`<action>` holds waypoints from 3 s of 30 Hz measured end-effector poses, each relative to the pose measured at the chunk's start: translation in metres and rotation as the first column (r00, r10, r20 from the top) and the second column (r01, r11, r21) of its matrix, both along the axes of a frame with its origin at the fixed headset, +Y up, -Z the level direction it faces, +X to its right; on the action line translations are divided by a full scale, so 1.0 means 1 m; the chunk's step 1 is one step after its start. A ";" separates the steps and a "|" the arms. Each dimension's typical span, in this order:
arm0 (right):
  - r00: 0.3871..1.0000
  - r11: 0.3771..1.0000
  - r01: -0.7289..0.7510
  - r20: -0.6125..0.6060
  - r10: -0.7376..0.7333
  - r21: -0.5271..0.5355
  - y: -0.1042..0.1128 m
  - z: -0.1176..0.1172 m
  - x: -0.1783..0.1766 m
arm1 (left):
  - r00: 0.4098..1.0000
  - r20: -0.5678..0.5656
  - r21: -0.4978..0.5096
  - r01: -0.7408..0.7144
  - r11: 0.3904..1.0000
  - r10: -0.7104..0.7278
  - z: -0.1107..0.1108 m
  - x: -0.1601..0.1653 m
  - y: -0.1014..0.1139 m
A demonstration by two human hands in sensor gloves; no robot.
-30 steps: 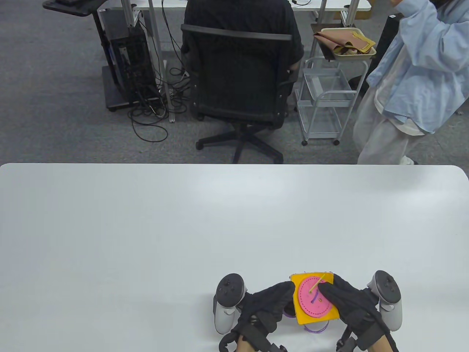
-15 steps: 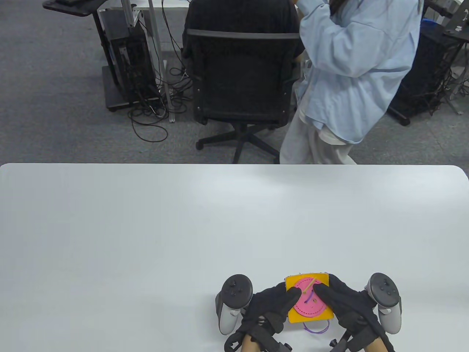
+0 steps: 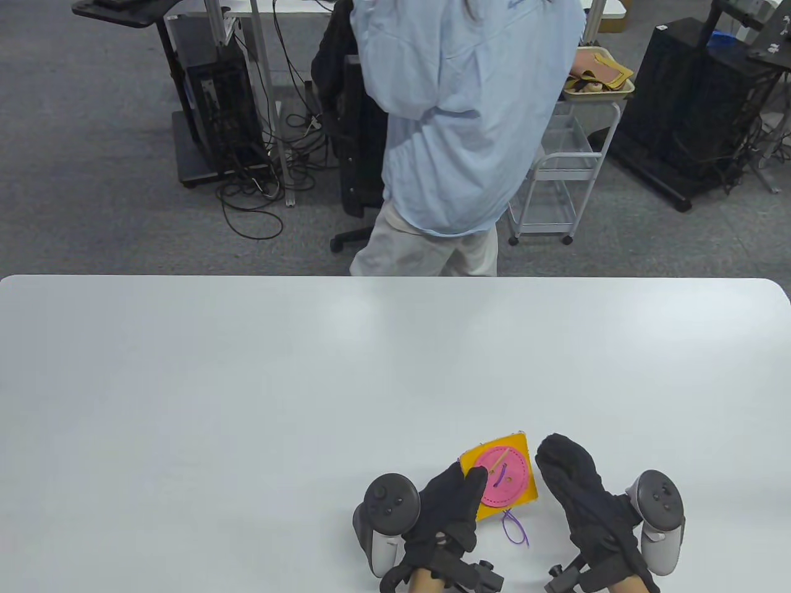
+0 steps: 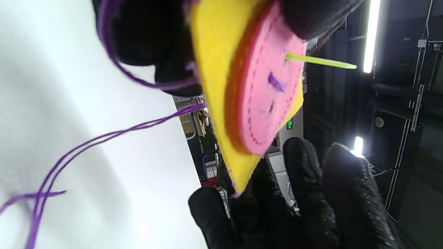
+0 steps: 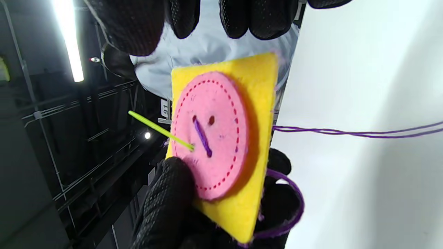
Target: Sew button in X pattern
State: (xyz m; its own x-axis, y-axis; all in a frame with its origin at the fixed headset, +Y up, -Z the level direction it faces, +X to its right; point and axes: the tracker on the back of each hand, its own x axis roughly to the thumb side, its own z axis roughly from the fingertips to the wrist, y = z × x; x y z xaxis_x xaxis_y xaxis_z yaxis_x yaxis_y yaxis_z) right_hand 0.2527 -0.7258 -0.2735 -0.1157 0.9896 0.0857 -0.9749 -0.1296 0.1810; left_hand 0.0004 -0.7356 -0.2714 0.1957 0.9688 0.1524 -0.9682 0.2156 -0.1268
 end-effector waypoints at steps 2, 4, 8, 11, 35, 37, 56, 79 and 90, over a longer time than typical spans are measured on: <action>1.000 0.999 -0.026 -0.009 0.026 0.031 0.002 0.003 -0.005 | 1.000 0.002 0.001 0.004 1.000 -0.004 0.000 0.000 0.000; 0.998 0.997 -0.058 -0.008 0.058 0.051 0.003 0.005 -0.010 | 1.000 0.012 0.003 0.010 1.000 -0.010 0.001 0.003 0.000; 0.993 0.991 -0.116 -0.013 0.117 0.069 0.001 0.007 -0.018 | 0.999 0.031 0.009 0.027 1.000 -0.027 0.002 0.008 0.001; 0.990 0.987 -0.142 -0.015 0.143 0.077 0.000 0.008 -0.021 | 0.998 0.040 0.021 0.054 0.998 -0.055 0.003 0.012 0.002; 0.992 0.992 -0.125 -0.007 0.125 0.011 -0.004 0.004 -0.018 | 0.961 0.106 0.098 0.246 0.964 -0.256 0.006 0.030 0.004; 0.992 0.992 -0.125 -0.004 0.125 0.009 -0.004 0.003 -0.017 | 0.960 0.108 0.097 0.250 0.963 -0.260 0.006 0.031 0.004; 0.999 1.000 -0.002 0.043 0.002 -0.004 0.005 0.001 0.001 | 0.970 0.033 0.039 0.240 0.970 -0.241 0.000 0.016 0.000; 0.982 0.986 0.163 0.097 -0.161 -0.014 0.012 -0.002 0.031 | 0.977 -0.169 0.018 0.136 0.990 -0.131 -0.006 -0.035 0.000; 0.972 0.978 0.207 0.117 -0.203 -0.021 0.012 -0.003 0.039 | 0.973 -0.218 0.021 0.078 0.997 -0.072 -0.005 -0.048 0.001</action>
